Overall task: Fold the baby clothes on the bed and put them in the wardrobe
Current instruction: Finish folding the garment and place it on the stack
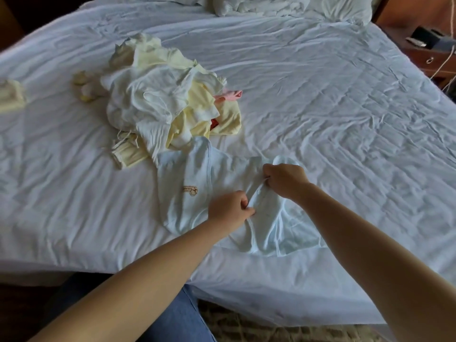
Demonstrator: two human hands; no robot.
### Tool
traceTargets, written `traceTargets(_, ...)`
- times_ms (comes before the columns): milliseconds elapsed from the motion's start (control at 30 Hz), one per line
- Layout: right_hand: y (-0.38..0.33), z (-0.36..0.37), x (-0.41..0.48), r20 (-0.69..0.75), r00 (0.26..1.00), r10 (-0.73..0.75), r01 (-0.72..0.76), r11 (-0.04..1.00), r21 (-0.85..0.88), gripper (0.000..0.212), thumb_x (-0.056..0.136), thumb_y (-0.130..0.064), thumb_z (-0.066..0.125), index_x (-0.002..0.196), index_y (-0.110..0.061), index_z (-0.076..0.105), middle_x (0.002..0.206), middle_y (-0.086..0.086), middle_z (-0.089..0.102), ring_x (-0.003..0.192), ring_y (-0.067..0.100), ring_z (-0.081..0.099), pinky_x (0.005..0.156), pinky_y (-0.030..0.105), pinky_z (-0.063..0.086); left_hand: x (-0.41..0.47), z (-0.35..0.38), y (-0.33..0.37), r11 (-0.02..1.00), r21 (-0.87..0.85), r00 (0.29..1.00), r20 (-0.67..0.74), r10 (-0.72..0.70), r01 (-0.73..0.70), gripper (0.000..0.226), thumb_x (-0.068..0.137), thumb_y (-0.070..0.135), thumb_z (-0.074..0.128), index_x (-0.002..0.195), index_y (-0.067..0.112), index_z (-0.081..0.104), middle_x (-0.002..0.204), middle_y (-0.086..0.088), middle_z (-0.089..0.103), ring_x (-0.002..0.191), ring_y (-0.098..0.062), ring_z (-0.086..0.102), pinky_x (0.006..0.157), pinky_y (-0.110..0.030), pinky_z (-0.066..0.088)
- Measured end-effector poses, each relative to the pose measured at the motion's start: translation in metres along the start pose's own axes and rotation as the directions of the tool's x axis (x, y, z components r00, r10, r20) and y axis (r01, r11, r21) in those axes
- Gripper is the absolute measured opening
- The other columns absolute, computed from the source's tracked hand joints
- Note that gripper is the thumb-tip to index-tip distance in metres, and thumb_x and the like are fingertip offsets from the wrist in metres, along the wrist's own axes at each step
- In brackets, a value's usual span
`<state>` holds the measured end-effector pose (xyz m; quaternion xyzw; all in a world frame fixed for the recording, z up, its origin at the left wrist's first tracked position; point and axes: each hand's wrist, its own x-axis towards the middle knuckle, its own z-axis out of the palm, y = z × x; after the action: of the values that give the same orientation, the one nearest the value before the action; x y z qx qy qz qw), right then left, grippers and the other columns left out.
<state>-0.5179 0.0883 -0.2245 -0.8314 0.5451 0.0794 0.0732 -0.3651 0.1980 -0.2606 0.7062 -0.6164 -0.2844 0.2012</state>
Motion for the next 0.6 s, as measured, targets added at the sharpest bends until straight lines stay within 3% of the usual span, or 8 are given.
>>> traceTargets(133, -0.008, -0.012, -0.006, -0.312, 0.946, -0.089, 0.085, 0.996, -0.026, 0.011, 0.095, -0.023, 0.046, 0.101, -0.022, 0.055, 0.098, -0.001, 0.065, 0.086, 0.028, 0.062, 0.064, 0.032, 0.045, -0.003, -0.015, -0.001, 0.989, -0.14, 0.997, 0.068, -0.037, 0.047, 0.022, 0.084, 0.038, 0.069, 0.075, 0.023, 0.056, 0.069, 0.009, 0.059, 0.069, -0.014, 0.059, 0.068, -0.029, 0.046)
traceTargets(233, -0.028, -0.022, -0.004, -0.405, 0.906, -0.128, 0.149, 0.989, 0.021, 0.012, 0.094, -0.024, 0.047, 0.102, -0.024, 0.056, 0.102, -0.004, 0.067, 0.089, 0.025, 0.063, 0.063, 0.033, 0.046, -0.011, -0.031, -0.006, 0.975, -0.203, 0.996, 0.039, -0.082, 0.088, 0.025, 0.082, 0.04, 0.068, 0.069, 0.023, 0.054, 0.067, 0.007, 0.064, 0.064, -0.014, 0.063, 0.065, -0.03, 0.05)
traceTargets(367, -0.06, -0.018, -0.001, -0.391, 0.901, -0.185, 0.209, 0.978, 0.019, 0.018, 0.096, -0.025, 0.046, 0.108, -0.025, 0.059, 0.102, -0.002, 0.069, 0.088, 0.026, 0.065, 0.065, 0.033, 0.044, -0.026, -0.042, -0.018, 0.987, -0.123, 0.994, -0.004, -0.108, 0.107, 0.027, 0.078, 0.041, 0.066, 0.07, 0.016, 0.061, 0.065, 0.006, 0.07, 0.064, -0.013, 0.066, 0.068, -0.034, 0.055)
traceTargets(467, -0.071, -0.005, 0.001, -0.275, 0.93, -0.243, 0.254, 0.967, 0.005, 0.028, 0.097, -0.025, 0.045, 0.124, -0.028, 0.054, 0.116, -0.004, 0.068, 0.096, 0.022, 0.065, 0.07, 0.035, 0.05, -0.03, -0.043, -0.023, 0.993, -0.042, 0.994, 0.031, -0.109, 0.11, 0.032, 0.074, 0.043, 0.064, 0.069, 0.011, 0.063, 0.065, 0.002, 0.07, 0.062, -0.017, 0.067, 0.065, -0.036, 0.057)
traceTargets(533, -0.07, 0.002, -0.002, -0.203, 0.942, -0.266, 0.278, 0.96, 0.031, 0.039, 0.097, -0.022, 0.046, 0.136, -0.029, 0.046, 0.128, -0.003, 0.063, 0.106, 0.022, 0.063, 0.074, 0.037, 0.053, -0.03, -0.043, -0.025, 0.994, 0.057, 0.996, 0.02, -0.089, 0.088, 0.031, 0.074, 0.045, 0.066, 0.07, 0.015, 0.059, 0.068, 0.001, 0.066, 0.065, -0.017, 0.064, 0.059, -0.031, 0.05)
traceTargets(600, -0.063, 0.005, -0.008, -0.225, 0.94, -0.255, 0.281, 0.955, 0.091, 0.043, 0.097, -0.018, 0.044, 0.138, -0.03, 0.047, 0.13, -0.003, 0.062, 0.11, 0.022, 0.061, 0.077, 0.035, 0.052, -0.032, -0.043, -0.025, 0.991, 0.125, 0.998, -0.019, -0.052, 0.054, 0.028, 0.074, 0.042, 0.069, 0.072, 0.022, 0.05, 0.069, 0.005, 0.058, 0.066, -0.013, 0.057, 0.054, -0.027, 0.037)
